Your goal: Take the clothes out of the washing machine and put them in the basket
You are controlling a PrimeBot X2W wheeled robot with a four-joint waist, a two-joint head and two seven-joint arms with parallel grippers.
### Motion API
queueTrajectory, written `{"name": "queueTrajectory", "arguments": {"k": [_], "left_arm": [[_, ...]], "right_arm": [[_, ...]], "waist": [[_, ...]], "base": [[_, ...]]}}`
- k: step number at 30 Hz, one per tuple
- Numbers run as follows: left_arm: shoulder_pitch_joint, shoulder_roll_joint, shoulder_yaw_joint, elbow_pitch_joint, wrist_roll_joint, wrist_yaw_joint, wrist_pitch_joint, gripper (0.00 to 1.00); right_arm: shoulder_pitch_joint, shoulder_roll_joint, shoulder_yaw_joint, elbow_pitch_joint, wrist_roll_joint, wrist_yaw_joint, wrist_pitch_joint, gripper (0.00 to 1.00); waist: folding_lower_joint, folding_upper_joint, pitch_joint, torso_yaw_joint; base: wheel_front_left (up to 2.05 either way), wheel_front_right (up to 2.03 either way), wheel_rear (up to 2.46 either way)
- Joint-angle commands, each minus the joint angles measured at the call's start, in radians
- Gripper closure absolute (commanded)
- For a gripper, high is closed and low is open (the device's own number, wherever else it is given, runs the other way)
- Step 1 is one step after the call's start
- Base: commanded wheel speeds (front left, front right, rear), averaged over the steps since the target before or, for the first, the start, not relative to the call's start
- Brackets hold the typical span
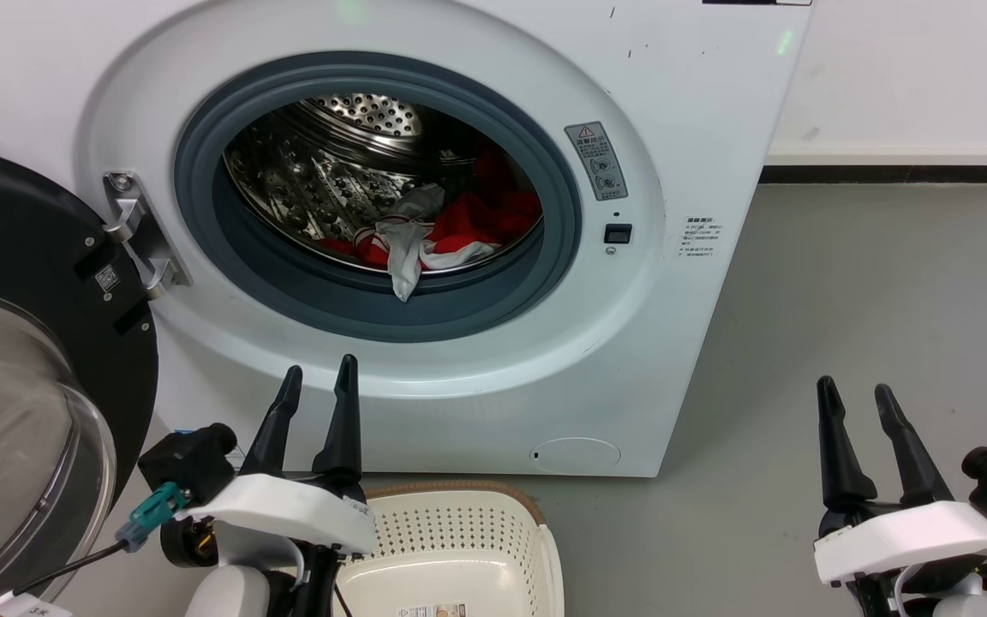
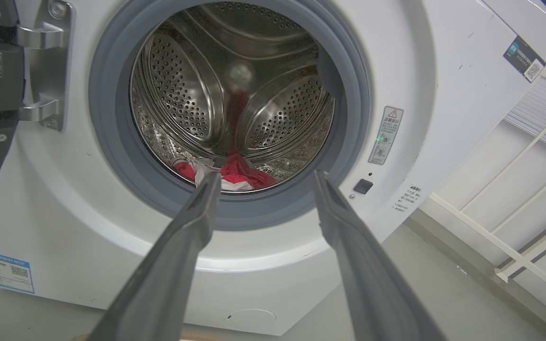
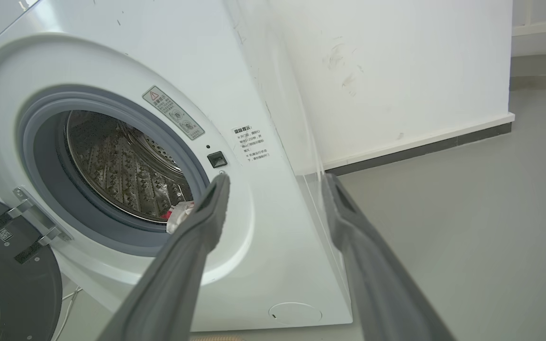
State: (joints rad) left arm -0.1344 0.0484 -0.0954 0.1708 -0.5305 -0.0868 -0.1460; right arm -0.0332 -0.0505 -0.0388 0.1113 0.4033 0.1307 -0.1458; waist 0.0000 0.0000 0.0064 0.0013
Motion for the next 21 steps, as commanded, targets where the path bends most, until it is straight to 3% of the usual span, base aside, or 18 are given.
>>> {"name": "queueTrajectory", "arguments": {"k": [1, 21], "left_arm": [[-0.027, 0.003, -0.007, -0.004, 0.027, 0.003, -0.010, 0.00], [-0.020, 0.003, -0.035, 0.026, 0.224, 0.013, -0.057, 0.00]], "right_arm": [[0.006, 0.000, 0.002, -0.009, -0.025, 0.000, -0.011, 0.00], [0.015, 0.000, 0.005, -0.005, -0.222, 0.000, -0.059, 0.00]], "waist": [[0.0000, 0.0000, 0.000, 0.000], [0.0000, 0.0000, -0.001, 0.002]], "base": [[0.00, 0.00, 0.00], [0.00, 0.00, 0.00]]}}
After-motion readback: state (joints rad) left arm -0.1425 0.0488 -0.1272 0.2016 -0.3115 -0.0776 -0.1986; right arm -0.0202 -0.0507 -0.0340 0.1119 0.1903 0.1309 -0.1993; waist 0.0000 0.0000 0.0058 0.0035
